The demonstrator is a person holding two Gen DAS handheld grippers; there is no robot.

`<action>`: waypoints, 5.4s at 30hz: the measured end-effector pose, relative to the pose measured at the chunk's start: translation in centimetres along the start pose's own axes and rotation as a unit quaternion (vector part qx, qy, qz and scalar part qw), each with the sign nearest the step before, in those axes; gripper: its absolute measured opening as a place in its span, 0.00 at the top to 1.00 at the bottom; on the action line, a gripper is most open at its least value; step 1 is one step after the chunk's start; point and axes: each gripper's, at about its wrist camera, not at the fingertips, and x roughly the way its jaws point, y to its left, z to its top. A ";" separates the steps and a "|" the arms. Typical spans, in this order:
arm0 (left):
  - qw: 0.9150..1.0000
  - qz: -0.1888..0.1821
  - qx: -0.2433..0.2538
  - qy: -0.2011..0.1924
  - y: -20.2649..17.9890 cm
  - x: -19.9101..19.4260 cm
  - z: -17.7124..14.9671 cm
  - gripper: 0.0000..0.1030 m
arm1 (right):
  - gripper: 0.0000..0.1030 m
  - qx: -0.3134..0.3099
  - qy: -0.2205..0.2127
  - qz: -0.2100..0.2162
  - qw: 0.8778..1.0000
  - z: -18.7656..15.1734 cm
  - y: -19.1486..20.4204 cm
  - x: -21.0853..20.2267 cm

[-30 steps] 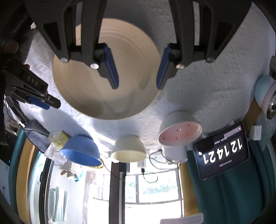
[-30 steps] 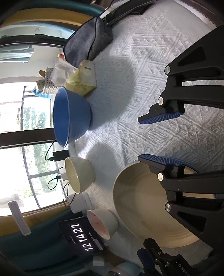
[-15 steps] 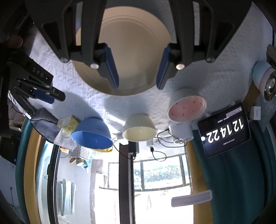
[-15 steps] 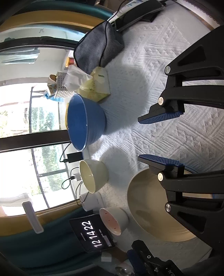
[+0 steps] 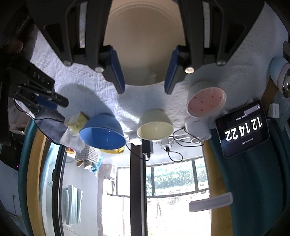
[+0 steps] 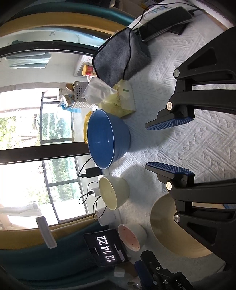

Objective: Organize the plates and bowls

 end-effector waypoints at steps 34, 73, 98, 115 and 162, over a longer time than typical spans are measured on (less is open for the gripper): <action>0.994 0.027 -0.059 0.090 8.9 3.5 -8.0 0.55 | 0.64 -0.027 0.127 0.092 0.987 -6.3 10.9 5.8; 0.999 0.006 -0.051 -0.002 3.0 2.8 0.9 0.54 | 0.62 -0.041 0.042 0.040 0.997 2.0 2.8 3.7; 0.994 -0.068 -0.075 -0.031 -5.3 14.6 8.5 0.40 | 0.50 0.023 0.006 0.012 1.000 8.0 -6.8 10.6; 0.996 -0.004 -0.077 0.040 -6.6 21.7 8.2 0.40 | 0.50 0.042 0.026 0.000 0.999 8.0 -8.4 15.5; 0.995 -0.048 -0.083 0.008 -2.4 6.8 1.6 0.73 | 0.78 0.013 0.006 -0.008 1.000 2.6 -0.9 3.1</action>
